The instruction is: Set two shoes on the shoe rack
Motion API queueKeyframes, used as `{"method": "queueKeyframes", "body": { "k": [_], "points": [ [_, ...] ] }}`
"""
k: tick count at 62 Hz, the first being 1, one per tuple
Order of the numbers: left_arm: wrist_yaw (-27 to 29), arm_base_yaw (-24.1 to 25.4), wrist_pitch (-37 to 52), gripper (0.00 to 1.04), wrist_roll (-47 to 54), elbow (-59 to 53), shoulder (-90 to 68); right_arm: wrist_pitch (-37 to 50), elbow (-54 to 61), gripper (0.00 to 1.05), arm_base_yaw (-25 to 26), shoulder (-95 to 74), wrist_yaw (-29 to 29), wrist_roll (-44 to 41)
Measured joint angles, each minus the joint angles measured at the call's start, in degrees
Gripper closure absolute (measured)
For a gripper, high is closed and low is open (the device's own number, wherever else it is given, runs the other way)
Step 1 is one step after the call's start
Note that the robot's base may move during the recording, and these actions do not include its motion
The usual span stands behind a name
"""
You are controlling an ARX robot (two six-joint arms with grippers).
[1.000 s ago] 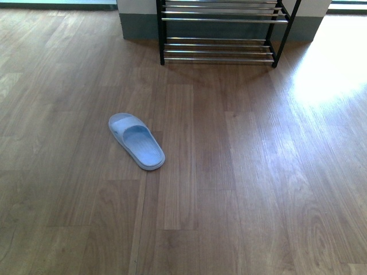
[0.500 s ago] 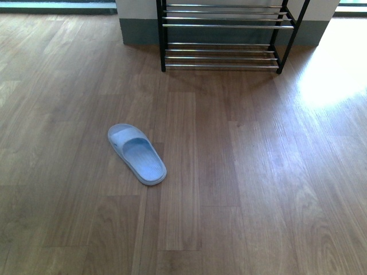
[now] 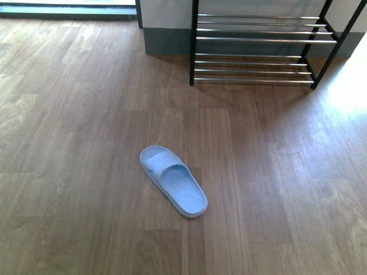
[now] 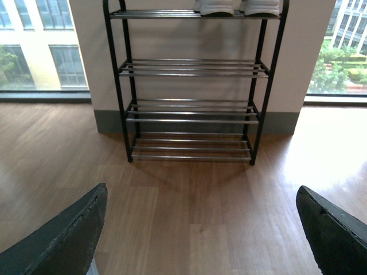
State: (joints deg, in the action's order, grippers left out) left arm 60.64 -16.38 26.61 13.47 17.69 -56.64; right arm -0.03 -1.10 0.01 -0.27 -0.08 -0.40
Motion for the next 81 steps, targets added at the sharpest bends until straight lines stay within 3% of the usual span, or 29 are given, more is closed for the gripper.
{"method": "queueKeyframes", "body": {
  "k": [48, 53, 57, 62, 81],
  "points": [
    [0.0, 0.0, 0.0, 1.03, 0.1, -0.1, 0.1, 0.0, 0.0, 0.09, 0.0, 0.0, -0.2, 0.0],
    [-0.2, 0.0, 0.0, 1.03, 0.1, -0.1, 0.1, -10.0, -3.2, 0.09, 0.4, -6.0, -5.5, -6.1],
    [-0.2, 0.0, 0.0, 1.03, 0.1, -0.1, 0.1, -10.1, -3.2, 0.09, -1.8, -14.2, -6.1, -12.5],
    [-0.1, 0.0, 0.0, 1.03, 0.1, -0.1, 0.1, -1.7, -2.7, 0.09, -4.2, -25.6, -5.5, -18.0],
    [-0.2, 0.0, 0.0, 1.03, 0.1, -0.1, 0.1, 50.5, -9.5, 0.09, -6.1, -90.7, -2.9, -30.4]
  ]
}}
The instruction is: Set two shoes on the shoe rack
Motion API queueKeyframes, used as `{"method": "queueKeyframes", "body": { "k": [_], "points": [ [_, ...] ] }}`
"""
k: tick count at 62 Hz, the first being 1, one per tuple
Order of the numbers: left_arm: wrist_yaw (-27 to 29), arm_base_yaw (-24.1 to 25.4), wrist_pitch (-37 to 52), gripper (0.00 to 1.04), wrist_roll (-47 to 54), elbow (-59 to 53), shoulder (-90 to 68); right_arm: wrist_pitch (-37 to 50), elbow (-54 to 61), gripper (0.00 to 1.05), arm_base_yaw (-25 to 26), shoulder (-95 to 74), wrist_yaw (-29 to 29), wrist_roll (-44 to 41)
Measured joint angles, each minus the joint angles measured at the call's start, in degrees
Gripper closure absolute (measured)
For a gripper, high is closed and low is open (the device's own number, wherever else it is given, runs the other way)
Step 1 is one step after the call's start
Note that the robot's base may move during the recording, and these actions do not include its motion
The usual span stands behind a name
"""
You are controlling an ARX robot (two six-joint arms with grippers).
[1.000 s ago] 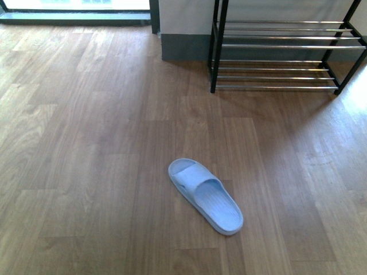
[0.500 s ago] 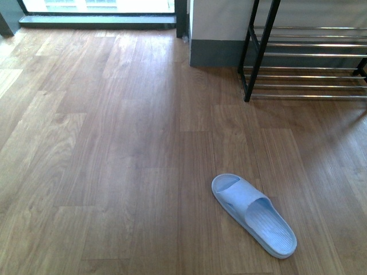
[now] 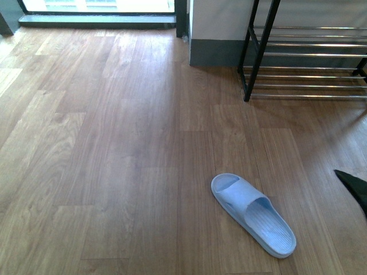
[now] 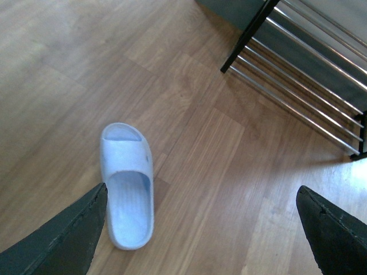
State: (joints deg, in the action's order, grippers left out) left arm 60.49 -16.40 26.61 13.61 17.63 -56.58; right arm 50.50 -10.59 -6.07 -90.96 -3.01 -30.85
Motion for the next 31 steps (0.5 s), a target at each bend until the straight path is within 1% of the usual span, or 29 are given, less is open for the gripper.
{"method": "queueKeyframes", "body": {
  "k": [1, 5, 11, 23, 31],
  "points": [
    [0.0, 0.0, 0.0, 1.03, 0.0, 0.0, 0.0, 3.0, -1.1, 0.09, 0.0, -4.5, 0.2, -0.4],
    [0.0, 0.0, 0.0, 1.03, 0.0, 0.0, 0.0, 10.4, -4.6, 0.09, 0.2, -17.8, 1.3, -1.9],
    [0.0, 0.0, 0.0, 1.03, 0.0, 0.0, 0.0, 16.8, -9.4, 0.09, 0.2, -34.3, 2.8, -3.3],
    [0.0, 0.0, 0.0, 1.03, 0.0, 0.0, 0.0, 21.9, -16.9, 0.09, 0.0, -54.5, 5.0, -4.6],
    [0.0, 0.0, 0.0, 1.03, 0.0, 0.0, 0.0, 22.1, -21.6, 0.09, -0.5, -59.8, 5.2, -4.5]
  ]
}}
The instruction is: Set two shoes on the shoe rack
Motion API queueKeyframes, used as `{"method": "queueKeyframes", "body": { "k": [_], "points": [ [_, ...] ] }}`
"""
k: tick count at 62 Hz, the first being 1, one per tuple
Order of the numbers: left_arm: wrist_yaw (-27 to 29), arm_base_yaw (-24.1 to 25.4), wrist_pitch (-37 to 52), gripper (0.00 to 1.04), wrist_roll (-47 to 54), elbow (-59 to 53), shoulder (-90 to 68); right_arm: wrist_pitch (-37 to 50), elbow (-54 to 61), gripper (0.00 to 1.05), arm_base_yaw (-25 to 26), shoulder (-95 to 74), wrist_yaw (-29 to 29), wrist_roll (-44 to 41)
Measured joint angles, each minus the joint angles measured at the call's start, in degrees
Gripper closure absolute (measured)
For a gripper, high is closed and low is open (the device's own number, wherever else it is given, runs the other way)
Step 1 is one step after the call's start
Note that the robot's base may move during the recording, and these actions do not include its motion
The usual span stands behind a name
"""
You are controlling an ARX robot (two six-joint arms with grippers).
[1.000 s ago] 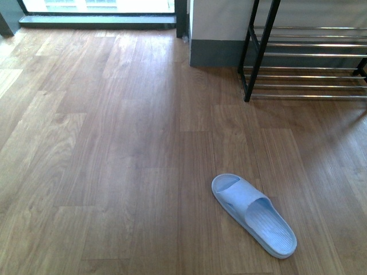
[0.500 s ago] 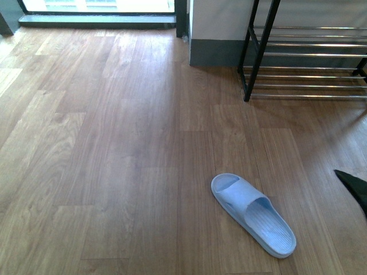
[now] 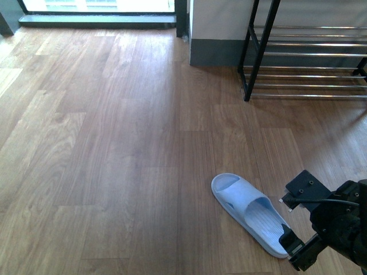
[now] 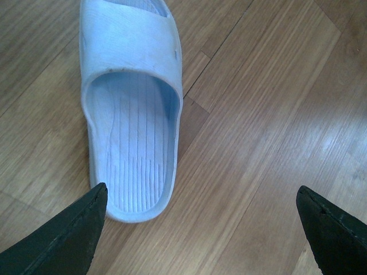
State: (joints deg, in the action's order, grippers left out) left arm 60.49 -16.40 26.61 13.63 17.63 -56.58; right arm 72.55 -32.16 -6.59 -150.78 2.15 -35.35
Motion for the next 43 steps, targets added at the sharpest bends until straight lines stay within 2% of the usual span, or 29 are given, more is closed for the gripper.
{"method": "queueKeyframes", "body": {
  "k": [21, 43],
  "points": [
    [0.0, 0.0, 0.0, 1.03, 0.0, 0.0, 0.0, -6.8, -13.7, 0.09, -2.5, -7.9, 0.9, 2.2],
    [0.0, 0.0, 0.0, 1.03, 0.0, 0.0, 0.0, -11.5, -24.2, 0.09, -2.7, -13.6, 2.5, 3.5]
  ]
}}
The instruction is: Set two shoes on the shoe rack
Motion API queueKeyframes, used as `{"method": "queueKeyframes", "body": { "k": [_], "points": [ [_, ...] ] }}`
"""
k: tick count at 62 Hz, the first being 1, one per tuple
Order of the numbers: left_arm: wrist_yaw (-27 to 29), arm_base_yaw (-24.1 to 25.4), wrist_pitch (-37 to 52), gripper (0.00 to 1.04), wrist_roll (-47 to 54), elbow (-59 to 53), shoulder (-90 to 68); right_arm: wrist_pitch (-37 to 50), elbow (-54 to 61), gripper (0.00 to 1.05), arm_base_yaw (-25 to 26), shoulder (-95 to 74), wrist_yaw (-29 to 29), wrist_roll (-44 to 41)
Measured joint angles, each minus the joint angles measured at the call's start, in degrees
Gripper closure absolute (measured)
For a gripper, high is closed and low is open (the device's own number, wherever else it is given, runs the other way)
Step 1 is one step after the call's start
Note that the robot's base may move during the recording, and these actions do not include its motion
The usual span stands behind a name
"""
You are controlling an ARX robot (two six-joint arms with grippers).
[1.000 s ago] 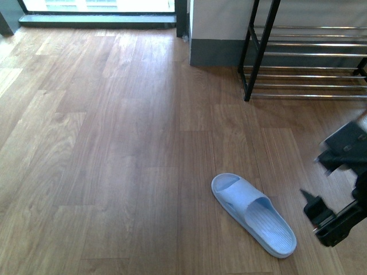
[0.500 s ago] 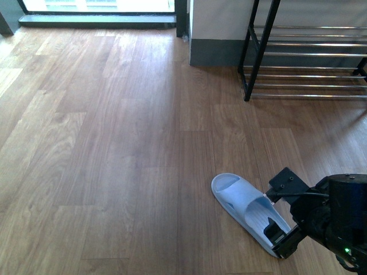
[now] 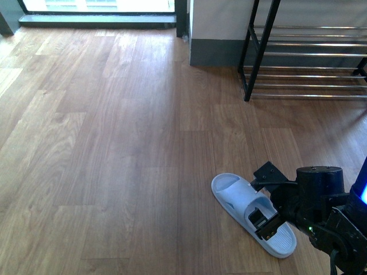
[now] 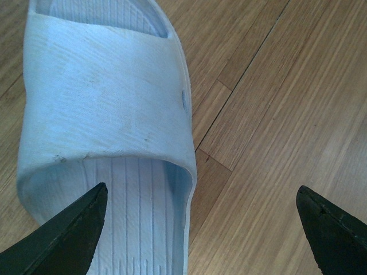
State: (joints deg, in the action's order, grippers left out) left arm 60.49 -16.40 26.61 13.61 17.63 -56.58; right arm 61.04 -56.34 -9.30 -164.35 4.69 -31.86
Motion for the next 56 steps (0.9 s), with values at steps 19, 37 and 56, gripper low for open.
{"method": "queueKeyframes", "body": {
  "k": [19, 37, 56],
  "points": [
    [0.0, 0.0, 0.0, 1.03, 0.0, 0.0, 0.0, -1.8, -6.1, 0.09, 0.7, -4.1, 1.6, 1.2],
    [0.0, 0.0, 0.0, 1.03, 0.0, 0.0, 0.0, -1.5, -12.9, 0.39, 0.6, -7.9, 1.7, 7.6],
    [0.0, 0.0, 0.0, 1.03, 0.0, 0.0, 0.0, -2.6, -14.7, 0.84, -0.8, -8.3, 2.1, 13.3]
  ]
}}
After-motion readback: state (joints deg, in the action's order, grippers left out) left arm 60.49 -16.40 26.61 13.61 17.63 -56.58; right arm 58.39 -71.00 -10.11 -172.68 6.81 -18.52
